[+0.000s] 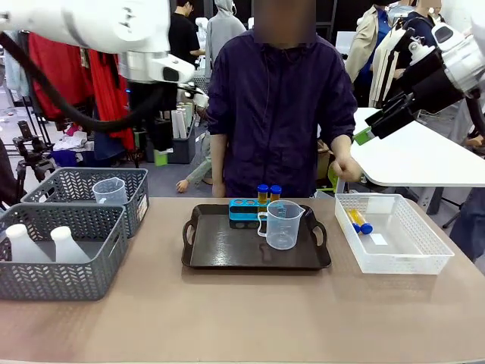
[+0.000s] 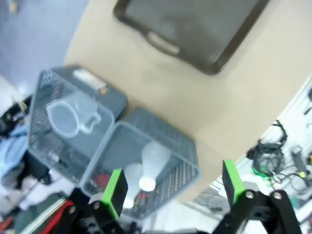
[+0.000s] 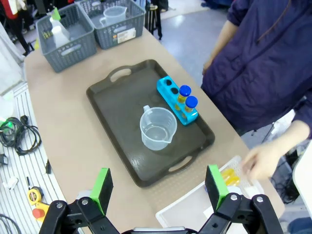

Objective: Prepare the laboratory tools.
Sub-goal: Pick up one Small flask and place it on the Handle tray.

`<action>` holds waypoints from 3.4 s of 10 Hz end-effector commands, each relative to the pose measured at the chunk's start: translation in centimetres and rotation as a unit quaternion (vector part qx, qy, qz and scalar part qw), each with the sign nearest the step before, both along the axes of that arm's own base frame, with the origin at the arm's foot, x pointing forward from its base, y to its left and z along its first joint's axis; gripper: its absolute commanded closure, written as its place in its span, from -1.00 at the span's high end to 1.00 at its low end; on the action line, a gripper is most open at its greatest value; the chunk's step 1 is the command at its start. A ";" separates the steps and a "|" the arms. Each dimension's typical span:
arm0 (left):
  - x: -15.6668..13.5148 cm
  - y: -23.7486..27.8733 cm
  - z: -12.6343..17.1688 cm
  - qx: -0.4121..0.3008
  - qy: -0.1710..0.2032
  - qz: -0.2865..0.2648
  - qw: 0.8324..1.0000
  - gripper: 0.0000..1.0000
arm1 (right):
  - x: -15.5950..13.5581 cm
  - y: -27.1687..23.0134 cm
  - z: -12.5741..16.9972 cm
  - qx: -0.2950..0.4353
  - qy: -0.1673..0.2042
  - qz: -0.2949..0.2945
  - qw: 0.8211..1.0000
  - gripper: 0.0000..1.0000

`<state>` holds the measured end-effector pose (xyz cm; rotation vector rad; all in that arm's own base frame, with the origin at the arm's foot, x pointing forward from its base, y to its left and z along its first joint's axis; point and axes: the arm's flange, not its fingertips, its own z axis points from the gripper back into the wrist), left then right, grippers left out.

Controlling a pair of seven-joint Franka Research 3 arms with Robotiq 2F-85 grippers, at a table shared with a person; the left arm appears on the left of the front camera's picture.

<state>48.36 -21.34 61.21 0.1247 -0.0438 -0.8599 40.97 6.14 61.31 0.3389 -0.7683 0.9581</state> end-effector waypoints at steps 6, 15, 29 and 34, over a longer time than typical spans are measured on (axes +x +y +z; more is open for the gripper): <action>-1.3 6.3 -0.6 0.001 -0.004 0.113 0.994 1.00 | 0.2 0.0 0.0 0.011 -0.005 0.007 1.000 1.00; -4.5 13.2 -1.6 -0.008 -0.011 0.295 0.955 1.00 | 0.2 0.0 0.0 0.011 -0.005 0.007 1.000 1.00; -5.3 29.3 -10.8 -0.054 -0.045 0.362 0.930 1.00 | 0.2 0.0 0.0 0.011 -0.005 0.007 1.000 1.00; -4.8 29.5 -12.9 -0.068 -0.045 0.372 0.925 1.00 | 0.2 0.0 0.0 0.011 -0.005 0.007 1.000 1.00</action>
